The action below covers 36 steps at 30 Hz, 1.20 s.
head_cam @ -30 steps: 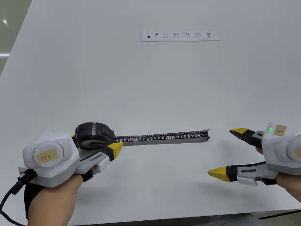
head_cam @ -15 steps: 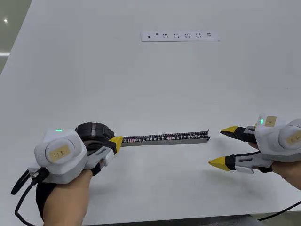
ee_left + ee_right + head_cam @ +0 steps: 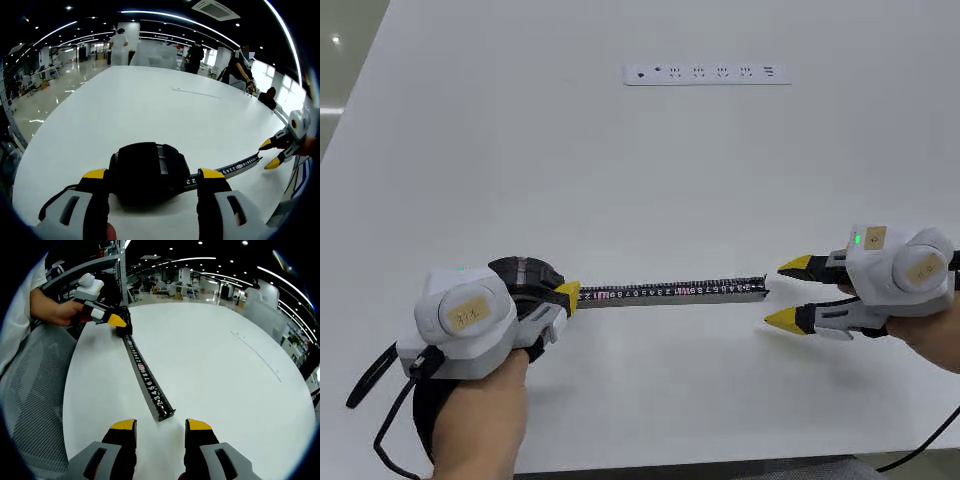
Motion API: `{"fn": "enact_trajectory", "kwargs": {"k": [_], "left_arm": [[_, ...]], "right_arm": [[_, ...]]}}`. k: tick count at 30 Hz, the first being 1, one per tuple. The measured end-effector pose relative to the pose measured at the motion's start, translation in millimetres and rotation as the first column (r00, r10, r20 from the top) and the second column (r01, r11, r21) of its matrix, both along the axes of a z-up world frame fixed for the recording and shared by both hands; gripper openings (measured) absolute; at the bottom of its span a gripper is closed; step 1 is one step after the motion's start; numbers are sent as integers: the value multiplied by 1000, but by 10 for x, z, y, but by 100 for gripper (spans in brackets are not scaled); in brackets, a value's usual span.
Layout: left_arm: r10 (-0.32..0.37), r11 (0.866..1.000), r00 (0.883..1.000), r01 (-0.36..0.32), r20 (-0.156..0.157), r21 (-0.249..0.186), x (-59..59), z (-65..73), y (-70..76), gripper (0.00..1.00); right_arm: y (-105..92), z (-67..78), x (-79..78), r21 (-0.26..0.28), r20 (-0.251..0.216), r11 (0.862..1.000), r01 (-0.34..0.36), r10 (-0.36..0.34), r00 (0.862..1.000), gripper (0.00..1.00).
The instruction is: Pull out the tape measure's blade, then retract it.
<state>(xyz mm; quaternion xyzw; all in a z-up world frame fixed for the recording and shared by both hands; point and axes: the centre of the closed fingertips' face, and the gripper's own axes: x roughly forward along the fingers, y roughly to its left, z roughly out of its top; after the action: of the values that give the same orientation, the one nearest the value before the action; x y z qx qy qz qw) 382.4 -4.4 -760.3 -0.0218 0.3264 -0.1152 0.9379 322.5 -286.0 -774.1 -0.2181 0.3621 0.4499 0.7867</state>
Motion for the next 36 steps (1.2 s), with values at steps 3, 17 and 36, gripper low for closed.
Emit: {"fn": "enact_trajectory", "kwargs": {"k": [3,17,36], "left_arm": [[9,1000,1000,-9,0,-4,5,5,9,66],[23,1000,1000,-23,-10,-11,21,-3,50,60],[23,1000,1000,-24,-11,-13,24,-6,51,60]], "right_arm": [[1,-4,36,-7,-2,1000,-15,15,1000,33],[63,-73,112,-24,-39,995,-94,93,995,26],[139,-149,101,-55,-56,981,-188,185,981,18]]}}
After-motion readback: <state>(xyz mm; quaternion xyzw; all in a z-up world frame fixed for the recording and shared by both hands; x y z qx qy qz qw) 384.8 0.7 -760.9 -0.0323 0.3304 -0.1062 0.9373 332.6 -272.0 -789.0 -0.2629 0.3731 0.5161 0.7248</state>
